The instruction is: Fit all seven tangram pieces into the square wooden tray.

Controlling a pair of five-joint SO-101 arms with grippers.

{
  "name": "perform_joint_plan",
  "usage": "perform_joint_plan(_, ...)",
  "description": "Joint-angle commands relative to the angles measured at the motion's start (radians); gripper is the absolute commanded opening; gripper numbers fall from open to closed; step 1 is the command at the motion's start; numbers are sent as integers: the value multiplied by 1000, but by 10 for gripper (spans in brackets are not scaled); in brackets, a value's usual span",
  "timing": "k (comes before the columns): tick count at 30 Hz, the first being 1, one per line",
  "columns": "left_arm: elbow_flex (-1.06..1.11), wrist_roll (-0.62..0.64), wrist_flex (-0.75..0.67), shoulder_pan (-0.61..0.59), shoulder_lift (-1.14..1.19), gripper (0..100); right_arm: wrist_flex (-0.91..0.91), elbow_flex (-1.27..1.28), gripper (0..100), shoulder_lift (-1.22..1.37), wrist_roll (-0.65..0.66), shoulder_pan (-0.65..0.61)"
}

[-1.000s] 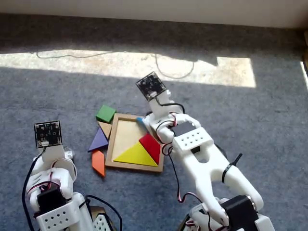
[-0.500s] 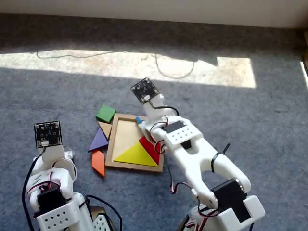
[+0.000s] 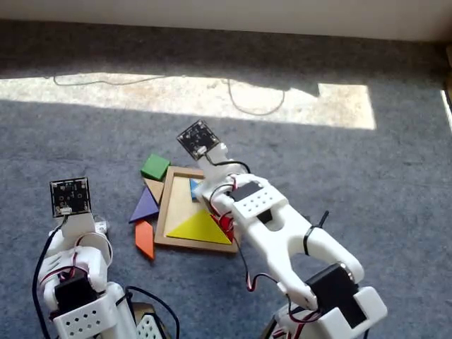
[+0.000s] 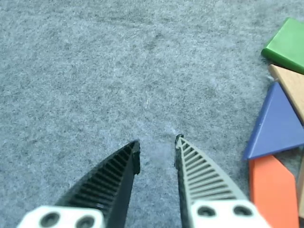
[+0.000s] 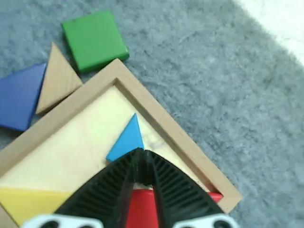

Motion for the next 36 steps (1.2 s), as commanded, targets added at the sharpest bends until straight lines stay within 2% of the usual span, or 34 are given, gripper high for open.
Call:
perform_joint_plan(1,-53,9,-20,19,-13,137,-16,-58,5,-18,-9,-61)
perform_joint_plan(7,-53,9,-20,19,-13,137,-21,-58,5,-5,-11,-82)
perform_joint_plan(18,-53,9,-20,19,-13,137,-21,-15,5,-2,-3,10)
perform_joint_plan(29,-53,9,-20,19,-13,137,-21,-10,5,-2,-9,-65)
perform_joint_plan(36,-53,9,-20,19,-13,137,-16,-61,5,134,-8,-61)
